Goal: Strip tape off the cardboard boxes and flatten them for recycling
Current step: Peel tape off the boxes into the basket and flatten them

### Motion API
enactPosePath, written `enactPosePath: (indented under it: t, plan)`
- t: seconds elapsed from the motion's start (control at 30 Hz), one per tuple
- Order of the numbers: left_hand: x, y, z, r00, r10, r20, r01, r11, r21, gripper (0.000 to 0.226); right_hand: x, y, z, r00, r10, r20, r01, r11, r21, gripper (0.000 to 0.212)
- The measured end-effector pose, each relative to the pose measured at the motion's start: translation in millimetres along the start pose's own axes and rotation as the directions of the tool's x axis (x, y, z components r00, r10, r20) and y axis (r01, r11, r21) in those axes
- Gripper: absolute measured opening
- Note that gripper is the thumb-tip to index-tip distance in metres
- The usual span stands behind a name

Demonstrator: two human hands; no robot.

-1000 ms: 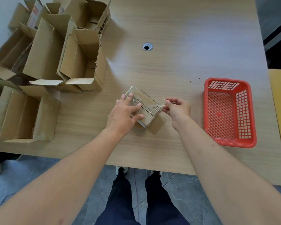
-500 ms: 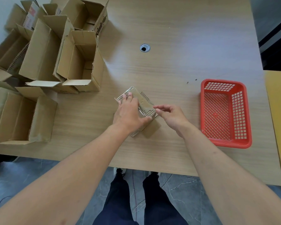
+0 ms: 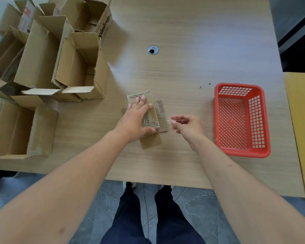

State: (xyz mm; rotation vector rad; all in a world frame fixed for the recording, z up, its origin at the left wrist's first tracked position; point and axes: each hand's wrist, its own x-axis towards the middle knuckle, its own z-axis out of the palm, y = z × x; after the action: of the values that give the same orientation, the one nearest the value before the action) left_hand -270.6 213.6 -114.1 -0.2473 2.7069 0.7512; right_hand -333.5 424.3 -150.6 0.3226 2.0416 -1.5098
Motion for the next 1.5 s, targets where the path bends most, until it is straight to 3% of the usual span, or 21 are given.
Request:
enactPosePath:
  t: [0.1, 0.33, 0.43, 0.57, 0.73, 0.9, 1.23, 1.4, 1.5]
  plan:
    - [-1, 5, 3, 0.999, -0.013, -0.03, 0.012, 1.0, -0.019, 0.097, -2, 2, 1, 0.995, -0.077, -0.068, 0.075, 0.997, -0.031, 0.025]
    - [1, 30, 14, 0.999, 0.01, -0.042, -0.01, 1.0, -0.002, 0.097, -6, -17, -3, 0.951, -0.168, -0.26, 0.166, 0.986, -0.033, 0.009]
    - [7, 47, 21, 0.999, 0.046, -0.01, -0.046, 0.999, -0.001, 0.098, -4, -20, -26, 0.916, -0.222, -0.334, 0.192, 0.974, -0.121, 0.012]
    - [18, 74, 33, 0.994, 0.101, 0.029, -0.101, 0.995, 0.005, 0.099, -6, -20, -68, 0.836, -0.234, -0.496, 0.138, 0.965, -0.224, 0.013]
    - [29, 101, 46, 0.982, 0.18, 0.049, -0.181, 0.983, 0.021, 0.099, -13, -10, -114, 0.715, -0.094, -0.693, -0.006, 0.99, -0.141, 0.013]
    - [36, 113, 52, 0.974, 0.222, 0.053, -0.223, 0.975, 0.018, 0.097, -1, 9, -131, 0.709, 0.004, -0.705, -0.099, 0.991, -0.094, 0.018]
    - [49, 115, 54, 0.967, 0.252, 0.045, -0.252, 0.968, -0.003, 0.096, 22, 33, -137, 0.774, 0.064, -0.63, -0.254, 0.943, -0.216, 0.004]
    - [53, 116, 54, 0.966, 0.253, 0.057, -0.252, 0.967, -0.02, 0.096, 19, 38, -139, 0.755, 0.129, -0.643, -0.323, 0.926, -0.194, 0.02]
    - [52, 116, 55, 0.966, 0.253, 0.053, -0.252, 0.967, -0.024, 0.096, 17, 38, -144, 0.768, 0.132, -0.627, -0.302, 0.938, -0.173, 0.014]
